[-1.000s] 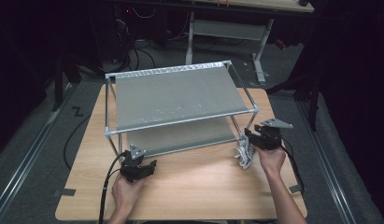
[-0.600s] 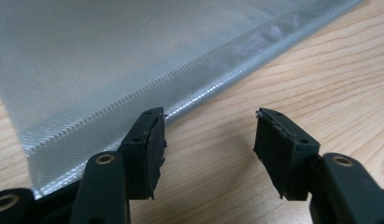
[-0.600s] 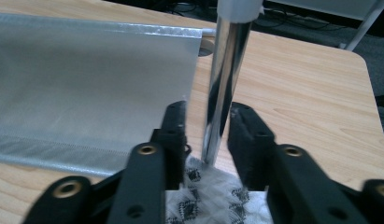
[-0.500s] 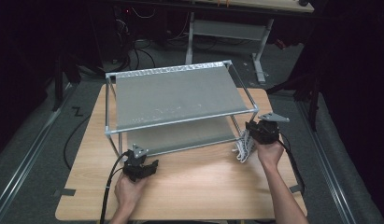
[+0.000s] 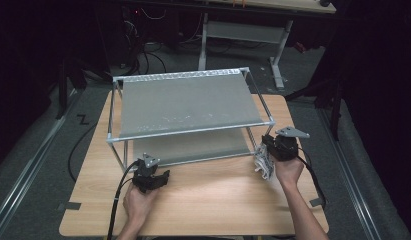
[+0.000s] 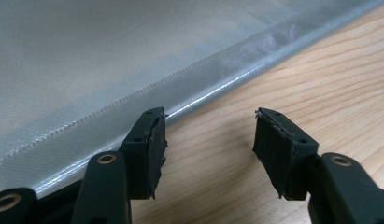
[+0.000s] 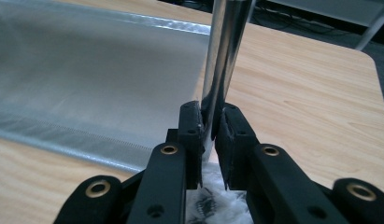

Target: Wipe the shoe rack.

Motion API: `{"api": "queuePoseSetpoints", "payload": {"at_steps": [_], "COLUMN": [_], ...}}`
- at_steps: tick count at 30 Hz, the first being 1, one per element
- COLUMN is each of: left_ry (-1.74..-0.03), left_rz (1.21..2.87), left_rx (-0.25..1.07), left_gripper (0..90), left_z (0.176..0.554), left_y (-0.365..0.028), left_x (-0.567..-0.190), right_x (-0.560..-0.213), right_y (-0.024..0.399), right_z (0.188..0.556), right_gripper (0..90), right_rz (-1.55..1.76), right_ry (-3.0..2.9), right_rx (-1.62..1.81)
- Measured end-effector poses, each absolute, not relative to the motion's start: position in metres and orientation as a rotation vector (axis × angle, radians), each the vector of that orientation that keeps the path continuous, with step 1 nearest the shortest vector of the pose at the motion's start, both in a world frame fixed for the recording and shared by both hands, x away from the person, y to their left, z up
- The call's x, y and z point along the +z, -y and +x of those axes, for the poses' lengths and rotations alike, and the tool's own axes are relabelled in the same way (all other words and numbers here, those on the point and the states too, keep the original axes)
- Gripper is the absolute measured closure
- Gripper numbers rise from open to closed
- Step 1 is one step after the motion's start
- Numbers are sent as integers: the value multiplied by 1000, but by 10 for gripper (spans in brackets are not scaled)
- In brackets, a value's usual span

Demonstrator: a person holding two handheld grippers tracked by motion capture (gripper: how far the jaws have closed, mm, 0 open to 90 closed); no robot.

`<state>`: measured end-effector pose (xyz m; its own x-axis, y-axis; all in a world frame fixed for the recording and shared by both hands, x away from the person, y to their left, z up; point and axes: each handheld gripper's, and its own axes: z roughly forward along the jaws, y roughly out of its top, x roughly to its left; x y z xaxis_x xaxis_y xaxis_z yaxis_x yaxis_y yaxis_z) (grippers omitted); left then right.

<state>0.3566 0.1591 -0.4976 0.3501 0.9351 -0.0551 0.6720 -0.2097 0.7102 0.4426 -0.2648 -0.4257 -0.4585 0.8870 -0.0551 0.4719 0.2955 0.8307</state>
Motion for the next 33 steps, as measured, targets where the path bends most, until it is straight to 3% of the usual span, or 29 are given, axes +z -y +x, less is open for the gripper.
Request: {"api": "queuePoseSetpoints", "payload": {"at_steps": [24, 33], "left_ry": [-1407, -1350], "left_rz": [1954, 1972], "left_rx": [544, 530], "left_gripper": [417, 387], "left_z": [362, 374], "left_y": [-156, -130], "left_x": [-494, -489], "right_x": [-430, -436], "right_y": [252, 262], "right_z": [383, 374], "right_gripper": [802, 574], "right_rz": [1100, 1116], "right_ry": [-2110, -2124], "right_rx": [1125, 1091]}}
